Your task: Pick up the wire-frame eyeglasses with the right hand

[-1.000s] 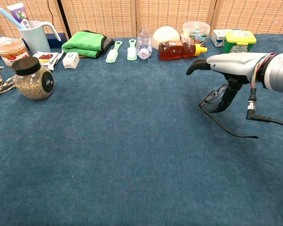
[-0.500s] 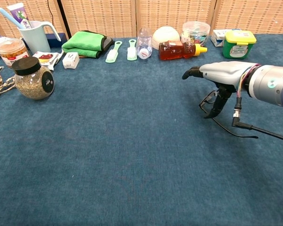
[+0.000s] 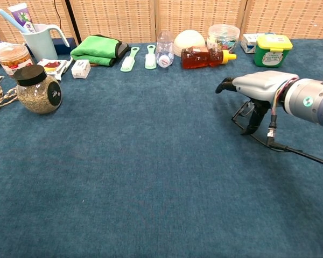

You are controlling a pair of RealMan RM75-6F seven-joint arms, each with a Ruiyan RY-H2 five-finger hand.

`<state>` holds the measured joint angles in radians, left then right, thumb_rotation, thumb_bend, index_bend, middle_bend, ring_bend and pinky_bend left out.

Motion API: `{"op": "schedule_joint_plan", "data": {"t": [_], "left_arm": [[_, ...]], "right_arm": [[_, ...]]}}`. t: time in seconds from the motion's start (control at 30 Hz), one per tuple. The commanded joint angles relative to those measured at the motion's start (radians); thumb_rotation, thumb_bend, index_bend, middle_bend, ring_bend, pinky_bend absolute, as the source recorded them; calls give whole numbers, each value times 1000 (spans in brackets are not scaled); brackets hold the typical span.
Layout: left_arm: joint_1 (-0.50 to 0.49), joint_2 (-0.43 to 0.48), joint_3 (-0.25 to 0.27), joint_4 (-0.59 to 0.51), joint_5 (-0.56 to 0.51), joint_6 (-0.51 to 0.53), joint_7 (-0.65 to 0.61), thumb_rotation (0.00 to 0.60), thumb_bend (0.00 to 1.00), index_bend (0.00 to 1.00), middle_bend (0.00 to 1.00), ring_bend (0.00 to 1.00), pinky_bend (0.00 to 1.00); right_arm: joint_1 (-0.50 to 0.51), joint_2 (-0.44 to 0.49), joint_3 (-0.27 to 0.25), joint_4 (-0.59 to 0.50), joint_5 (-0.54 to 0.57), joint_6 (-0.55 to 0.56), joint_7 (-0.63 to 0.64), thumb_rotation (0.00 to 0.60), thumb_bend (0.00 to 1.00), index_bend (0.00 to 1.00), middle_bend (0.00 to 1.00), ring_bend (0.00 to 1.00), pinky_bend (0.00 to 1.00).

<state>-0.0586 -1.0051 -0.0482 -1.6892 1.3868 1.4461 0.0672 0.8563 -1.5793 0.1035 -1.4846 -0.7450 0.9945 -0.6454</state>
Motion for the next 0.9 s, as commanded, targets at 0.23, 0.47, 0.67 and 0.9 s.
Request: {"op": "schedule_joint_plan", "data": {"t": [0.23, 0.47, 0.67, 0.9], "left_arm": [[-4, -2, -1, -9, 7, 0, 7, 280, 249, 201, 23, 53, 82], [-8, -3, -3, -11, 12, 0, 4, 279, 249, 201, 24, 53, 82], [-6, -1, -3, -12, 14, 4, -1, 280, 250, 201, 24, 53, 82], [-2, 0, -1, -9, 13, 7, -7, 279, 250, 201, 23, 53, 82]], "right_arm": [[-20, 27, -13, 11, -15, 14, -15, 600, 216, 142, 0, 0, 0], [-33, 52, -19, 15, -9, 3, -20, 600, 216, 227, 0, 0, 0], [-31, 64, -16, 19, 5, -14, -31, 600, 215, 251, 0, 0, 0], [-23, 72, -12, 25, 33, -33, -48, 600, 215, 274, 2, 0, 0]]}}
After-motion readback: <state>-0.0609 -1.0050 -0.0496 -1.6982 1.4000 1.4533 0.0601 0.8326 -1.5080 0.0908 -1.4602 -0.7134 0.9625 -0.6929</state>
